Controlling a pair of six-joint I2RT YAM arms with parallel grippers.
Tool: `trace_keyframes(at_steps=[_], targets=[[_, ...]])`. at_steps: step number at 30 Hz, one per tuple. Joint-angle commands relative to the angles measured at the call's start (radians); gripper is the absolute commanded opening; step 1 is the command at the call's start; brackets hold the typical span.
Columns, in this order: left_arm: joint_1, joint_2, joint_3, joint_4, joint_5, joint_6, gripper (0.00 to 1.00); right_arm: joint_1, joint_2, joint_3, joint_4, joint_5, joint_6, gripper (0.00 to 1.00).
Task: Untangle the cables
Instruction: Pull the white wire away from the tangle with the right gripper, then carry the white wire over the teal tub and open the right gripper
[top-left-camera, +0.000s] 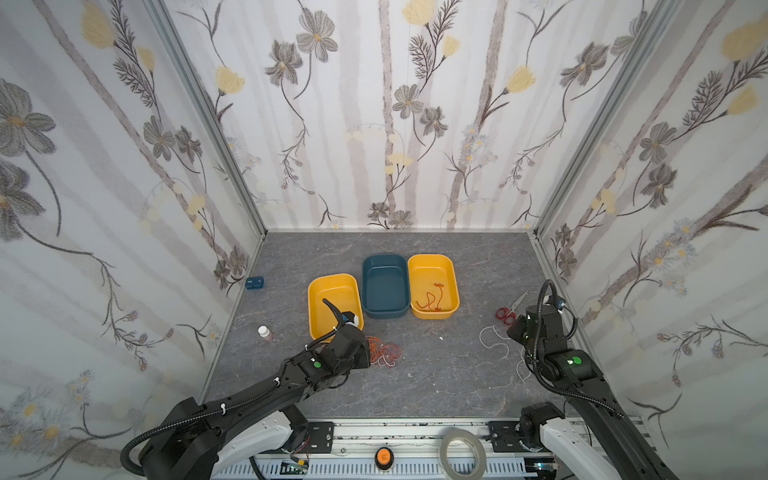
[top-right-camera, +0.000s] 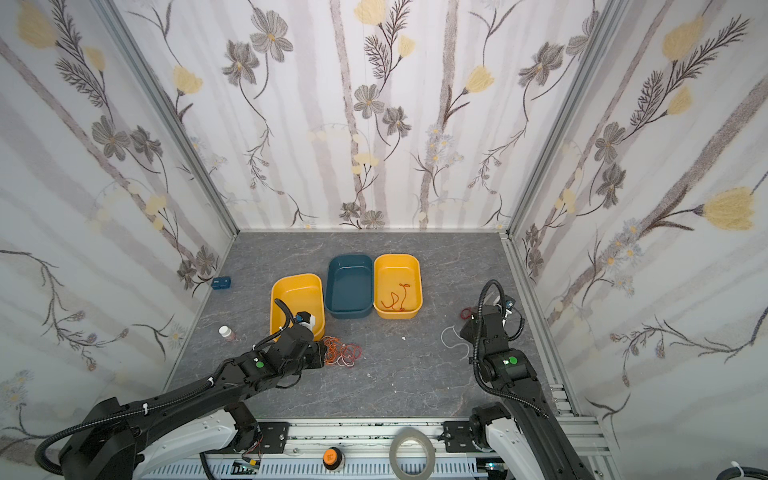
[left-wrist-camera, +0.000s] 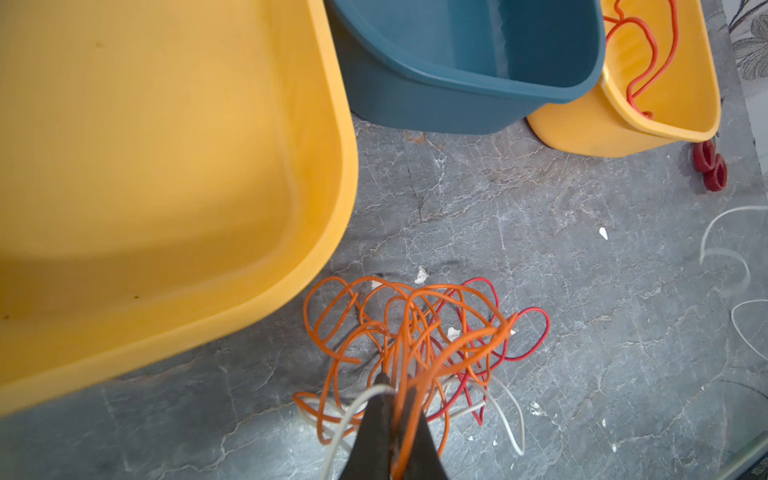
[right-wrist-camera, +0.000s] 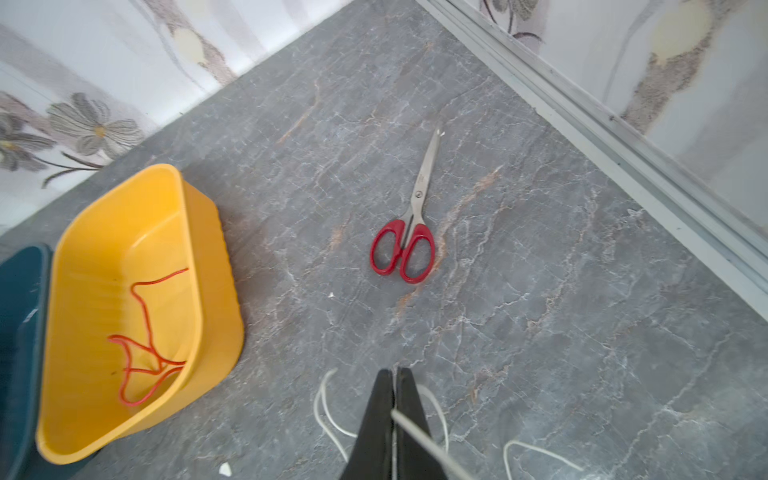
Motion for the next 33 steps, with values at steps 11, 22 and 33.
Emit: trace_keyframes(at_steps=[11,22,33], targets=[[-0.005,0.094,0.013,0.138,0.109,0.012,0.04,0.071,0.086,0.169,0.074,-0.415,-0.033,0.00],[-0.013,0.141,0.003,0.193,0.133,0.012,0.06,0.224,0.282,0.389,0.245,-0.583,-0.032,0.00],[-0.020,0.122,-0.050,0.253,0.123,-0.018,0.06,0.273,0.612,0.672,0.463,-0.747,0.039,0.00]])
